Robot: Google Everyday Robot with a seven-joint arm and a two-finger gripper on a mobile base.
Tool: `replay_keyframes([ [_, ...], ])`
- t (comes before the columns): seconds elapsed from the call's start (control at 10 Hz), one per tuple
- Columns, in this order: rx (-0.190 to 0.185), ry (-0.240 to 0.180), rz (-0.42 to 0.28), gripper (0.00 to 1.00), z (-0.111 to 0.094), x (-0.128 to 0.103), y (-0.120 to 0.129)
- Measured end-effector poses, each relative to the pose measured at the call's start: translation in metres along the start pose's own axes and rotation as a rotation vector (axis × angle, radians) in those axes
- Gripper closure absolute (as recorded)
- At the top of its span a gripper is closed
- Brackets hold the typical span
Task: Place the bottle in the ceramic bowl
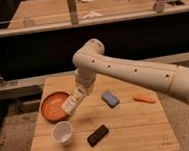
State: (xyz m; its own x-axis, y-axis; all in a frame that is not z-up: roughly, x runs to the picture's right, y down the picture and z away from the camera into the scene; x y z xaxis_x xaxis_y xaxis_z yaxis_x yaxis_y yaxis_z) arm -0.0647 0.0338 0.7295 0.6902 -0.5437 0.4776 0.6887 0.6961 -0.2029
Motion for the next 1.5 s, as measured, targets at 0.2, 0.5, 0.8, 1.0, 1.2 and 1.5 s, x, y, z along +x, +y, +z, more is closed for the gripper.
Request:
replay_keyframes([
  [0.2,0.007,0.009,-0.011,0.97,0.001,0.005,-0.004],
  [0.5,0.007,0.002,-0.056,0.97,0.014,-0.014,-0.028],
  [0.8,0.005,-0.004,-0.101,0.97,0.028,-0.027,-0.042],
  [1.0,0.001,-0.014,-0.134,0.97,0.037,-0.038,-0.052],
  [1.2,-0.001,-0.018,-0.158,0.97,0.044,-0.047,-0.062],
  [1.5,-0.011,-0.026,-0.195,0.97,0.055,-0.053,-0.068],
])
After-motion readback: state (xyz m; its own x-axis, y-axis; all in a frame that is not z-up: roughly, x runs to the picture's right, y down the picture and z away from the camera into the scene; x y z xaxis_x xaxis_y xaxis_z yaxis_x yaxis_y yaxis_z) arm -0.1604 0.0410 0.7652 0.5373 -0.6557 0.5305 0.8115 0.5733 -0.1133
